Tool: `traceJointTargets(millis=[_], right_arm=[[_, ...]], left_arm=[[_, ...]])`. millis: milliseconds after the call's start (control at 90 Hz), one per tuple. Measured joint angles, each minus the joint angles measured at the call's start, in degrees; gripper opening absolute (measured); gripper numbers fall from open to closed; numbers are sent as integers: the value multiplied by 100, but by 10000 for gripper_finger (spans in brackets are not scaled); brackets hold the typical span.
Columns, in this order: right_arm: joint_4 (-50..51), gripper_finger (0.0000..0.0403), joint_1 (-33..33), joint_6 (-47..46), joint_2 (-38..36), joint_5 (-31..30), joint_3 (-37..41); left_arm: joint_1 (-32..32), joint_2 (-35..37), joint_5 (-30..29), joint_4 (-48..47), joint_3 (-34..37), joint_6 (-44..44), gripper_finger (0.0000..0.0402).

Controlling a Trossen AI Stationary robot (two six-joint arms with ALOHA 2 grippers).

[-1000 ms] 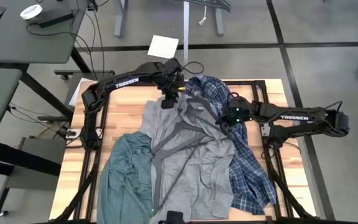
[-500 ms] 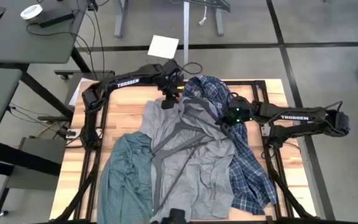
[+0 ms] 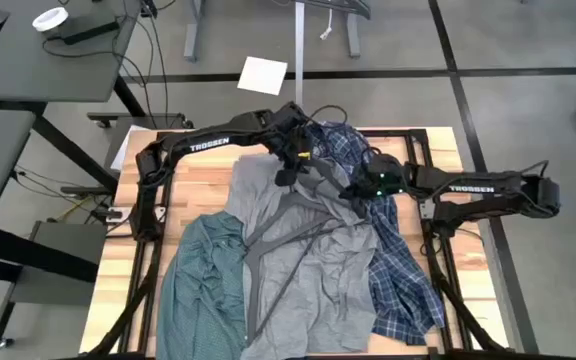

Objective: Hang clothes
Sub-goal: Put the gray t-shirt on the gray hanger

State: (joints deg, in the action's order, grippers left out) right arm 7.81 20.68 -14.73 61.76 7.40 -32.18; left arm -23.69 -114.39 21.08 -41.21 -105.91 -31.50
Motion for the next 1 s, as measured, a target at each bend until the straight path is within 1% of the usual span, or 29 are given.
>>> traceJointTargets(millis=[33,67,167,322,500,622,733,867,944,1000], right_arm=[[62,82,19,1,0,-95,-90],[105,95,42,0,-4,-105,-172],[302,129,174,81,-9,-23,-550],[1225,174,452,259,-61,13,-1281],[1775,215,993,342,-224,23,-1986],[1800,224,1407,124,-261,21,-2012],[1714,224,1689,-104,-37,31,-1823],[1171,223,1774,-169,258,199,-1630],[1217,223,1773,-47,436,225,-1600],[1292,223,1773,7,418,218,-1592]], left_arm=[[-21,0,85,-124,-57,20,26],[-44,0,113,-205,-127,93,20],[-94,0,127,-470,-398,21,19],[-215,0,-76,-1311,-896,-401,19],[-336,15,-31,-1725,-1436,-636,19],[-355,13,-38,-1836,-1639,-628,19],[-339,44,-37,-1938,-1753,-620,19],[-311,44,-38,-1993,-1850,-600,19],[-298,44,-39,-2063,-1925,-586,19],[-303,45,-40,-2108,-1972,-538,19]])
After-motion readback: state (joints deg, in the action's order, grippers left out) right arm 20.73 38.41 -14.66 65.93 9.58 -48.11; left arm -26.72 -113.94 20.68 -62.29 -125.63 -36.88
